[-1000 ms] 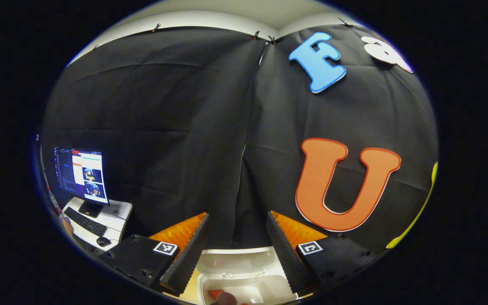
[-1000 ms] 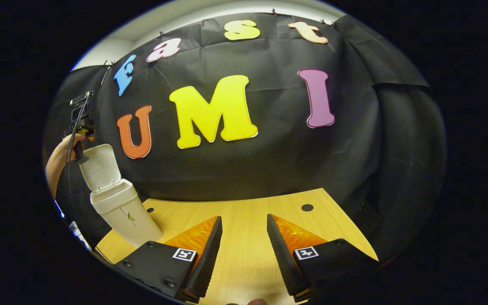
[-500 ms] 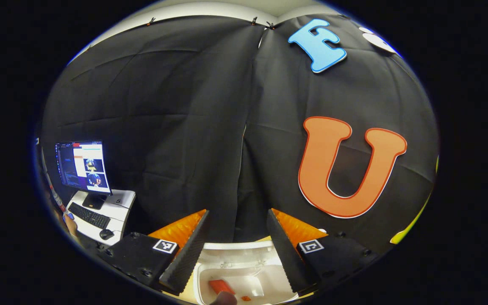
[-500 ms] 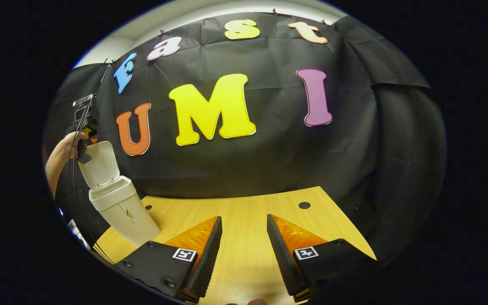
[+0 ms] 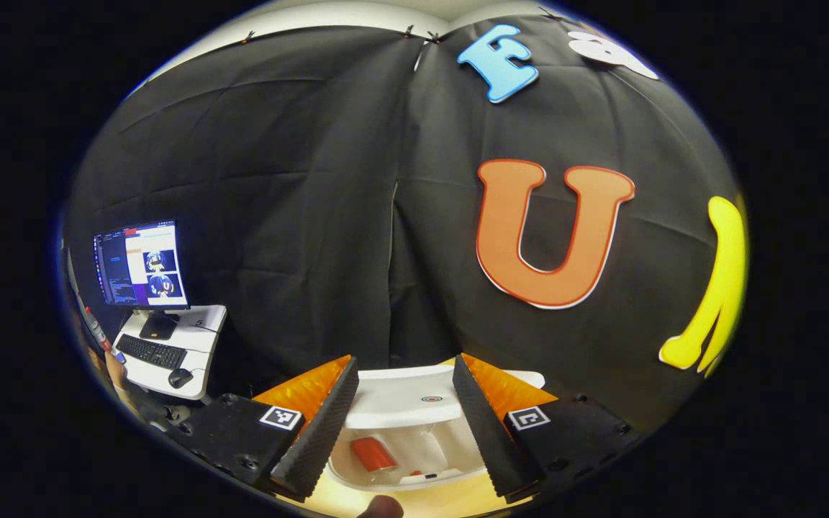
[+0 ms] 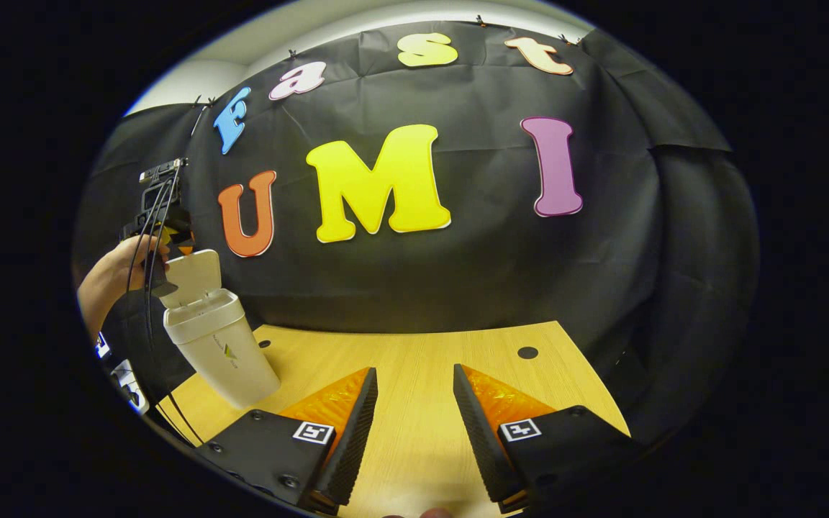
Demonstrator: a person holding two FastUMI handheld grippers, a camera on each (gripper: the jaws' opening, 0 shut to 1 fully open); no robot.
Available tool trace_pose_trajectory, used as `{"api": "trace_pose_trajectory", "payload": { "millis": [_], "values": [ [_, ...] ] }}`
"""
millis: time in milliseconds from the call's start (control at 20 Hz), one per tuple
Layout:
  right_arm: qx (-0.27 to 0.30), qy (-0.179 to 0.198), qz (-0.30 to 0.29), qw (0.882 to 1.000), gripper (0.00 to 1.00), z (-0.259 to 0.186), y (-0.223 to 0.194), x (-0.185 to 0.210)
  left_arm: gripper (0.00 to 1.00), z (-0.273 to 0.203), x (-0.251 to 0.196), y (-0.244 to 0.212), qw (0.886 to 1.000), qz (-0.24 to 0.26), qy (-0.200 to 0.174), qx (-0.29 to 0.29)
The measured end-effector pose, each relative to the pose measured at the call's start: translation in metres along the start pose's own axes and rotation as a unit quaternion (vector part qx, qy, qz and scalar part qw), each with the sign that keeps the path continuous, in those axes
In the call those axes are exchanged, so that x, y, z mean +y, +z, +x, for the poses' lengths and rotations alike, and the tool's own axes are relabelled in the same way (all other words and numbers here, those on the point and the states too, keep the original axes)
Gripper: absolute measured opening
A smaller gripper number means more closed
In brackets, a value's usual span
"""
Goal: Press the lid of the desktop garbage bin to open it, pick up the crumpled paper on the desktop and throw it into the bin, then pick up the pop can on the desktop and drop it into the bin, and finally close the garbage bin lid.
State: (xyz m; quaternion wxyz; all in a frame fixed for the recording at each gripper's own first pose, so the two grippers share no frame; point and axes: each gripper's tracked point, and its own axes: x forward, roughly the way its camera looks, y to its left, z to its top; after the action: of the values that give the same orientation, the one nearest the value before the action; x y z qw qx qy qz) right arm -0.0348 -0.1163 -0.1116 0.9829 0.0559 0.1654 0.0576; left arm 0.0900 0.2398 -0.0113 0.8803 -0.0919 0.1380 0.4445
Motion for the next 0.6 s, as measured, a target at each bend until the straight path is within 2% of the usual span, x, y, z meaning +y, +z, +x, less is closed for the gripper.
{"api": "trace_pose_trajectory", "payload": {
  "millis": [250, 400, 600],
  "values": [
    [0.01, -0.004, -0.004, 1.0, 0.69, -0.003, -0.006, -0.009, 0.88, -0.005, -0.004, -0.054, 1.0, 0.009, -0.007, 0.028],
    [0.012, -0.003, -0.012, 1.0, 0.69, -0.003, -0.006, -0.009, 0.87, -0.002, -0.005, -0.084, 0.998, 0.033, -0.006, 0.049],
    [0.015, 0.0, -0.024, 1.0, 0.69, -0.003, -0.008, -0.004, 0.87, 0.001, -0.002, -0.107, 0.998, 0.04, -0.007, 0.056]
  ]
}}
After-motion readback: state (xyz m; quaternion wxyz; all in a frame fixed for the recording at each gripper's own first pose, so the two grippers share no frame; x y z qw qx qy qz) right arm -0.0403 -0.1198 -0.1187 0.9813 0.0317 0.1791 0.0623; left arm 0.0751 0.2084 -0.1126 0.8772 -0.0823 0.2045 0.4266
